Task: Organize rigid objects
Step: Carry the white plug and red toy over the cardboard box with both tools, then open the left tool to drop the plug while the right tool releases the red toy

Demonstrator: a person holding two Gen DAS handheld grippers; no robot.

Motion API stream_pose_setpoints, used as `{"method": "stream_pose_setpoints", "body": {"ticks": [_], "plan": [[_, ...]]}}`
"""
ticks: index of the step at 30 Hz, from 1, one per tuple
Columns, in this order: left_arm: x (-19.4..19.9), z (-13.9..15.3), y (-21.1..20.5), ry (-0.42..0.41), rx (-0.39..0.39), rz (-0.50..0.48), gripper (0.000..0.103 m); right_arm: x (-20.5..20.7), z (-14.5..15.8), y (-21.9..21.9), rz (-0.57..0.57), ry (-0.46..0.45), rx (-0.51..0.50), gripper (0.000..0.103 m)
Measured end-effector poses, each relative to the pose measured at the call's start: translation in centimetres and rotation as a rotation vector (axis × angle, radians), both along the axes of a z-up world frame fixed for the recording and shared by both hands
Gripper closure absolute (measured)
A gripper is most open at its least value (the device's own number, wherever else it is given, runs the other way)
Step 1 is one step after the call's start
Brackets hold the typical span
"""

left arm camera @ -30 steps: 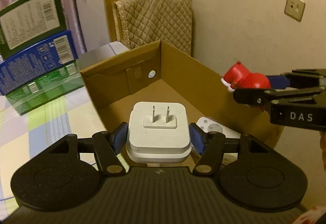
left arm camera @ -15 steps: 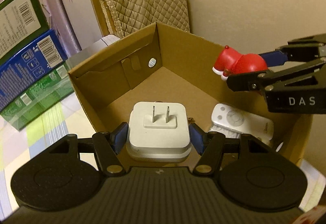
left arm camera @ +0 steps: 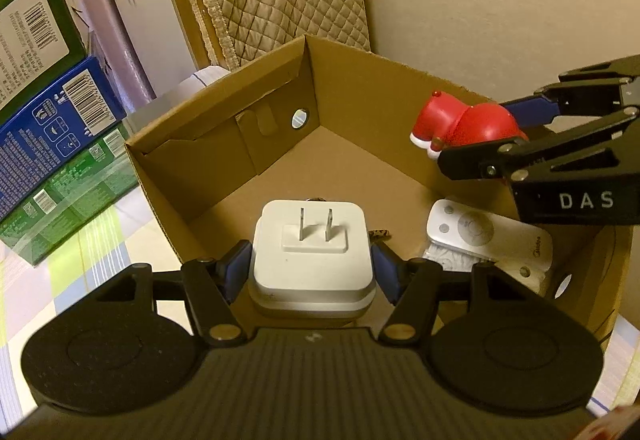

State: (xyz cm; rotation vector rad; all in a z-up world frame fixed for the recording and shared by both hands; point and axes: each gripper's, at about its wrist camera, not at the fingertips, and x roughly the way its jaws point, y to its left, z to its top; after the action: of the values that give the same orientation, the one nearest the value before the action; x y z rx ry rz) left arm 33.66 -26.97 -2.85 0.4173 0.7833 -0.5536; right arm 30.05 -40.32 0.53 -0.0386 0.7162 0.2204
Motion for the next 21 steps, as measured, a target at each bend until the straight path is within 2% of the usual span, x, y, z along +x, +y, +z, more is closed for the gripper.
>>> {"method": "stream_pose_setpoints", "body": {"ticks": [13,21], "plan": [[1.0,0.1,0.4,-0.007,-0.016,0.024,0.043,0.7,-0.2,0.5,0.0,0.0,0.004,0.058],[1.2,1.2,2.0,-0.008,-0.077,0.072,0.043,0.9,-0.1,0.7,-0.008,0.003,0.014,0.058]]}}
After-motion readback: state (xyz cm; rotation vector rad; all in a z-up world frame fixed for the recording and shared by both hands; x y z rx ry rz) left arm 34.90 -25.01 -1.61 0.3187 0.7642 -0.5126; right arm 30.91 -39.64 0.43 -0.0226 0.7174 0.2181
